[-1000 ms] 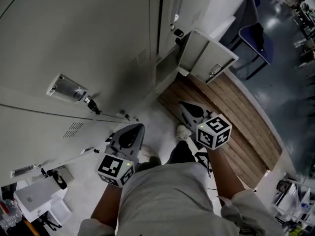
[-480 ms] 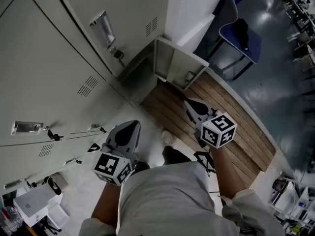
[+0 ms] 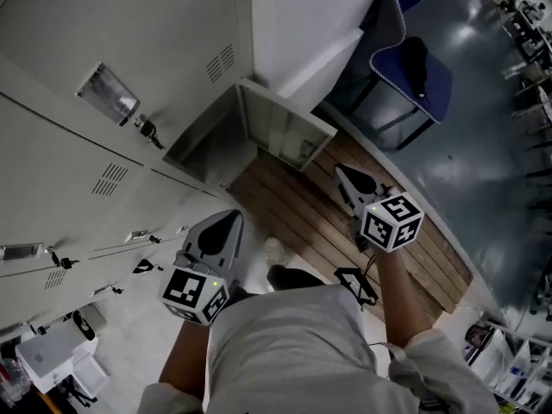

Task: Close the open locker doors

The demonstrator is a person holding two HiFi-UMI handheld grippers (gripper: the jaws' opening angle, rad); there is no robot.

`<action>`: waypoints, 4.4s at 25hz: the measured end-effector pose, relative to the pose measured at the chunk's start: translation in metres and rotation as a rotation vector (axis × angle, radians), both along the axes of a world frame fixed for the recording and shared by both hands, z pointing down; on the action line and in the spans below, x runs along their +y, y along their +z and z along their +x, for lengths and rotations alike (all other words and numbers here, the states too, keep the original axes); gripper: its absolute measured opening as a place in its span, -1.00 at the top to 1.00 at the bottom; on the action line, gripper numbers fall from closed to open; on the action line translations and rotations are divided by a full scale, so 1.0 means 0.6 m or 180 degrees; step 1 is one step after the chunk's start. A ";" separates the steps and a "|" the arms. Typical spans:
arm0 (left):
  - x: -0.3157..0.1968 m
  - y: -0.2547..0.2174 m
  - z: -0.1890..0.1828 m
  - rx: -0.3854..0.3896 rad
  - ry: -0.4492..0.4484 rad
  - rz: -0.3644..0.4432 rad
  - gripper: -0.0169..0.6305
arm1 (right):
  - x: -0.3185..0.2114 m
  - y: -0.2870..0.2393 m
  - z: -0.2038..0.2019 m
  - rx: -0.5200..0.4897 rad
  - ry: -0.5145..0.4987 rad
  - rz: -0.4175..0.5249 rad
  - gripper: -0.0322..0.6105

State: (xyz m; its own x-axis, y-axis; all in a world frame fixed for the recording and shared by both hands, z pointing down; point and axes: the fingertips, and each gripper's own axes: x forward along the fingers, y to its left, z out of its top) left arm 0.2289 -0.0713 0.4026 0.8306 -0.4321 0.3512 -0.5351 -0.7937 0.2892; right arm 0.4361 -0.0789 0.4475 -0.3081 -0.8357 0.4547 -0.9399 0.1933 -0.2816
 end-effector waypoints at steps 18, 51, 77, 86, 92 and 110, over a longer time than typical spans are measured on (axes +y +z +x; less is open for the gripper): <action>-0.055 0.004 0.029 -0.0172 -0.0209 -0.0012 0.90 | -0.110 0.059 0.111 0.0031 0.0063 -0.0123 0.82; -0.040 0.006 -0.025 -0.0219 -0.0515 -0.0011 0.90 | -0.110 0.092 0.035 -0.0078 -0.0324 -0.0247 0.82; -0.045 -0.006 -0.131 -0.0332 -0.0755 0.0027 0.90 | -0.100 0.085 -0.204 -0.0236 -0.1081 -0.0221 0.82; -0.068 -0.014 -0.179 -0.0337 -0.0770 0.0048 0.90 | -0.130 0.077 -0.290 -0.0262 -0.1253 -0.0192 0.82; -0.077 -0.016 -0.215 -0.0314 -0.0855 0.0050 0.90 | -0.154 0.077 -0.337 -0.0247 -0.1380 -0.0196 0.82; -0.093 -0.010 -0.301 -0.0329 -0.1187 0.0011 0.90 | -0.226 0.086 -0.421 -0.0289 -0.1522 -0.0199 0.82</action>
State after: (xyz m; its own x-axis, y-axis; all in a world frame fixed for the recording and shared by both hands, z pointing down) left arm 0.0481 -0.1269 0.3966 0.5764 -0.6992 0.4230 -0.8135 -0.5398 0.2163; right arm 0.1833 -0.2146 0.4992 -0.6915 -0.5629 0.4529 -0.7210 0.5774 -0.3832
